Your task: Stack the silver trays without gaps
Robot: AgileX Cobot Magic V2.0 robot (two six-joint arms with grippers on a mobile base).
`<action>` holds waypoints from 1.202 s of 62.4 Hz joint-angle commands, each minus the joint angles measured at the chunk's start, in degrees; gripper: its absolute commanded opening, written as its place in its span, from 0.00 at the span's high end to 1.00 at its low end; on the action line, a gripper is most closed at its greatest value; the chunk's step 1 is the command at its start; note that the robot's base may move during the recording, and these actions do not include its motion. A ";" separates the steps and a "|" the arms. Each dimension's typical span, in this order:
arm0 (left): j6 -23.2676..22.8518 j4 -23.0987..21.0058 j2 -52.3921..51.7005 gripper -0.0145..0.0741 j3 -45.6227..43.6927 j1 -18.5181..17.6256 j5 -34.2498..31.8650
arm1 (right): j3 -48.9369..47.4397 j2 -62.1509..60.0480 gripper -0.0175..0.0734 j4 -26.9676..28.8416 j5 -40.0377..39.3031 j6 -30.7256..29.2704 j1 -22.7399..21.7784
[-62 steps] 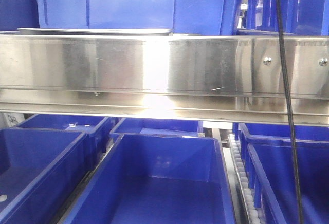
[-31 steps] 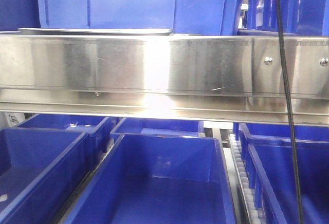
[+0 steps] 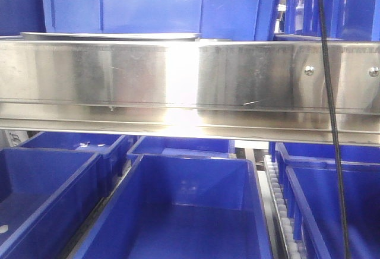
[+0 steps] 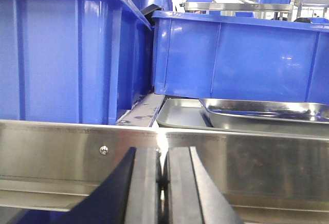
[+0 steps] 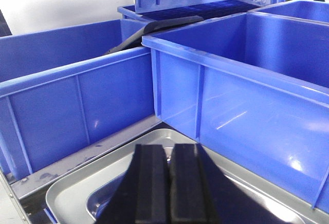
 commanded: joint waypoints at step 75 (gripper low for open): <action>0.00 0.00 -0.31 0.83 -0.16 0.12 -0.52 | 56.59 -62.90 0.89 -0.02 -8.27 -2.14 -22.62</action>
